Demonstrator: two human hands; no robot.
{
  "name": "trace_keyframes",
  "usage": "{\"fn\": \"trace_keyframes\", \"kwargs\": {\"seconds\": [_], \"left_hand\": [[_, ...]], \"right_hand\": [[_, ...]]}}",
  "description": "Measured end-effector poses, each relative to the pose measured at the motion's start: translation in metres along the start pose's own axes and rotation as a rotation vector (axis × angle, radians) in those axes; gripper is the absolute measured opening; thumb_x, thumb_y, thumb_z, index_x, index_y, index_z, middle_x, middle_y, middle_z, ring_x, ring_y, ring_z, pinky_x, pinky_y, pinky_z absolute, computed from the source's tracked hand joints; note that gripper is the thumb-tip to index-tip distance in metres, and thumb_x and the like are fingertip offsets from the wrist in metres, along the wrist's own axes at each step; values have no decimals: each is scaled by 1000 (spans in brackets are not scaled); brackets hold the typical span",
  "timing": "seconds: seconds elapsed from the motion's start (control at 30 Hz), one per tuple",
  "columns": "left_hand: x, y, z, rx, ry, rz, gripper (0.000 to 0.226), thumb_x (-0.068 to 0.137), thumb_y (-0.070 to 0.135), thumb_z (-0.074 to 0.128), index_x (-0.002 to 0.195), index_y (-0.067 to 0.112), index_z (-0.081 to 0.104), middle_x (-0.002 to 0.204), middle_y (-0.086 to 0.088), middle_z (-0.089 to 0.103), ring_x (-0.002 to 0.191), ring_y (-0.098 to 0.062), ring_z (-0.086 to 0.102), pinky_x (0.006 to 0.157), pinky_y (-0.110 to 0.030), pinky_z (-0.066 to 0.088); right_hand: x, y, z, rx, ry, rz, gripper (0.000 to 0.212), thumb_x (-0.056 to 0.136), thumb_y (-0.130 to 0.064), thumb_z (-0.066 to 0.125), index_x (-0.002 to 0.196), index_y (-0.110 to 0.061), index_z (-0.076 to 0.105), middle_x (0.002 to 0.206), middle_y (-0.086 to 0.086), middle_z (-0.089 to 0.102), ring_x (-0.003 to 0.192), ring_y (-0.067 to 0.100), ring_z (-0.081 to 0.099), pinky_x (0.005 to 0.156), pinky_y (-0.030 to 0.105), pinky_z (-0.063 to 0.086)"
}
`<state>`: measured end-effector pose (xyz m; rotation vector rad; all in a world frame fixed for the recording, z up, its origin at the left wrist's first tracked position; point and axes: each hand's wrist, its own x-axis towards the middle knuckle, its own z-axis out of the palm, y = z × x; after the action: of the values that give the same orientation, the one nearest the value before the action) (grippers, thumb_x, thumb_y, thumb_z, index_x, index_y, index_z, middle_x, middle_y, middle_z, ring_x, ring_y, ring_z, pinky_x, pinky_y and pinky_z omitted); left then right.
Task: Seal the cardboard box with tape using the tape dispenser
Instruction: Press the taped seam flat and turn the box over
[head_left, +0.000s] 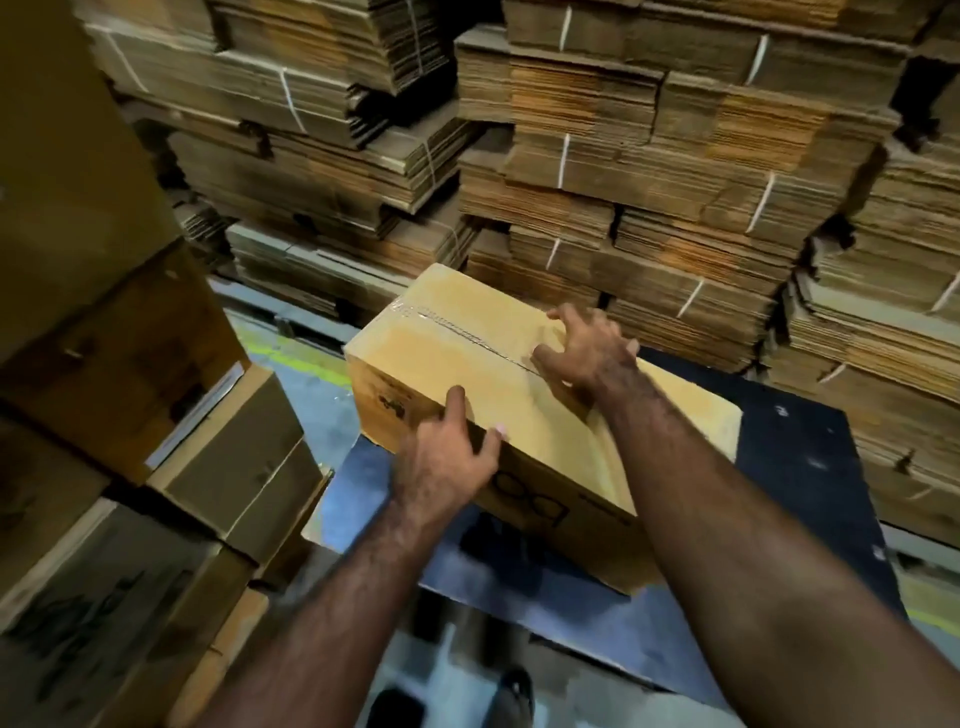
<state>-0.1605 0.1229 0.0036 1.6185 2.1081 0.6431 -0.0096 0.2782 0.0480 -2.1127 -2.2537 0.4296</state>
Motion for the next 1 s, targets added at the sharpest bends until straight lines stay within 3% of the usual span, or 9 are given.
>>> {"fn": "trace_keyframes", "kwargs": {"seconds": [0.13, 0.27, 0.37, 0.53, 0.6, 0.67, 0.77, 0.9, 1.0], "left_hand": [[2, 19, 3, -249, -41, -174, 75, 94, 53, 57, 153, 21, 24, 124, -14, 63, 113, -38, 60, 86, -30, 45], [32, 57, 4, -357, 19, -241, 70, 95, 54, 57, 150, 18, 31, 138, -14, 56, 125, -36, 54, 96, -33, 43], [77, 81, 12, -231, 74, -130, 62, 94, 49, 60, 141, 11, 46, 133, -18, 60, 121, -38, 55, 92, -34, 45], [129, 115, 36, -105, -204, 72, 48, 93, 50, 62, 124, 14, 65, 118, -12, 68, 113, -29, 61, 83, -28, 44], [123, 120, 44, -85, -223, 165, 42, 93, 44, 64, 123, 14, 66, 120, -11, 67, 115, -28, 61, 87, -30, 45], [103, 115, 51, -25, -197, 271, 41, 93, 44, 65, 124, 17, 65, 137, -9, 57, 128, -27, 53, 95, -31, 41], [60, 92, 54, -8, -232, 404, 51, 89, 53, 64, 130, 22, 61, 161, -4, 33, 144, -23, 34, 113, -40, 31], [1, 60, 56, 14, -271, 486, 88, 75, 71, 61, 143, 14, 53, 160, -5, 35, 146, -22, 30, 118, -28, 20], [-26, 45, 58, 27, -289, 565, 100, 70, 71, 69, 146, 11, 47, 161, -9, 31, 149, -26, 25, 121, -35, 21]], "right_hand": [[28, 9, 4, -30, -54, -29, 67, 80, -73, 54, 138, -45, 38, 144, 9, 47, 131, 35, 42, 108, 57, 25], [39, 34, -9, 6, -26, 47, 66, 81, -70, 56, 136, -39, 39, 140, 12, 46, 125, 36, 45, 101, 53, 37], [40, 72, -26, 16, 0, 158, 73, 84, -65, 56, 143, -26, 35, 139, 14, 46, 124, 37, 47, 96, 50, 42], [16, 143, -35, 55, -14, 338, 74, 86, -58, 60, 142, -17, 34, 139, 16, 44, 121, 38, 49, 92, 47, 49], [-3, 166, -30, 81, -2, 325, 69, 85, -56, 60, 139, -19, 38, 137, 15, 46, 121, 37, 49, 89, 45, 49], [-30, 184, -25, 124, 34, 271, 69, 85, -54, 61, 141, -19, 41, 140, 13, 44, 124, 36, 47, 94, 44, 45], [-84, 191, -12, 232, 72, 165, 75, 85, -53, 64, 148, -21, 38, 152, 9, 34, 135, 29, 39, 107, 37, 36], [-159, 177, 28, 279, -42, 49, 90, 83, -65, 60, 156, -26, 24, 165, 3, 7, 148, 26, 18, 117, 38, 22], [-199, 171, 54, 294, 52, 29, 95, 84, -71, 53, 158, -26, 14, 166, -3, -3, 151, 21, 11, 119, 40, 20]]}}
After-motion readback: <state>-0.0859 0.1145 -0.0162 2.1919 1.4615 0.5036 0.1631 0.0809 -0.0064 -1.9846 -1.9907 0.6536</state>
